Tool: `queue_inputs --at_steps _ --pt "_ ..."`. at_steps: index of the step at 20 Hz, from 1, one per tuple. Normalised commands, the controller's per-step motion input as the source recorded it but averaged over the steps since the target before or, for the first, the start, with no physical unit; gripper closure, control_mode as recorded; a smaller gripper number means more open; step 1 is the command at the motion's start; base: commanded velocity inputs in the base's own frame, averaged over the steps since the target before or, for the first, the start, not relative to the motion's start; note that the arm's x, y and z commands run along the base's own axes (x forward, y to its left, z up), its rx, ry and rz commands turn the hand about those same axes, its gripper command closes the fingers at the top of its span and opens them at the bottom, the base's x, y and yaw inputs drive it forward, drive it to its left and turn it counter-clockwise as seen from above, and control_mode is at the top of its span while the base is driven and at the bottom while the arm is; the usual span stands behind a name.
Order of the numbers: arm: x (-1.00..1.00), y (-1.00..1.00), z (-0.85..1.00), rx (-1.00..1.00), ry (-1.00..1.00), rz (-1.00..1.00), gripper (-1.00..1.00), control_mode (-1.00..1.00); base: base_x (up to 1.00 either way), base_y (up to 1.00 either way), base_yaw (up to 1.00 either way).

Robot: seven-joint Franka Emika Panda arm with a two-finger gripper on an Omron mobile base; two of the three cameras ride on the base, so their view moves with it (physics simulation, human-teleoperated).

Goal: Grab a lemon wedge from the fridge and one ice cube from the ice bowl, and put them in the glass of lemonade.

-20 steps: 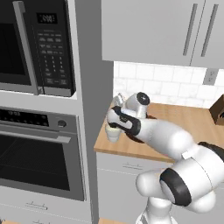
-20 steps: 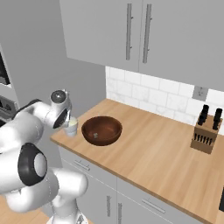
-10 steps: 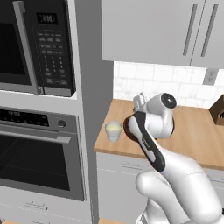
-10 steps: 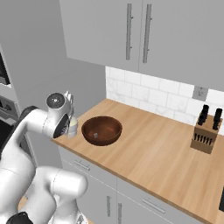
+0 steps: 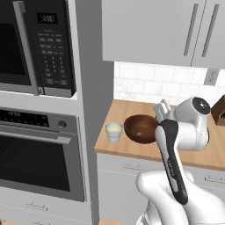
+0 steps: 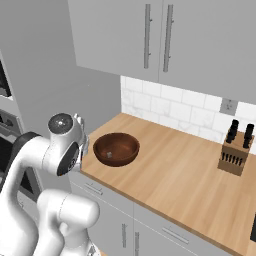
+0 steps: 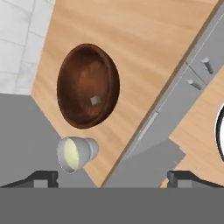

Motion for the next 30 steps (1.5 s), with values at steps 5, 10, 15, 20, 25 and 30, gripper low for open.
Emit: queue_inputs --at_steps 5,10,15,20,25,30 --pt "-0.64 -0.22 0.21 -0.18 0.0 0.22 -1.0 -1.0 0.0 0.0 0.0" --pt "-0.43 0.0 0.01 -0.23 0.0 0.31 -1.0 -1.0 0.0 0.0 0.0" --pt "-0.06 0.02 0.01 -0.17 0.0 0.31 -1.0 -1.0 0.0 0.0 0.0" --pt "-0.5 0.1 -0.02 -0.24 0.0 0.12 -1.0 -1.0 0.0 0.0 0.0" --pt "-0.92 0.46 -0.22 -0.24 0.0 0.0 -1.0 -1.0 0.0 0.0 0.0" --pt "-0.42 0.94 -0.23 -0.17 -0.07 0.0 -1.0 -1.0 0.0 0.0 0.0"
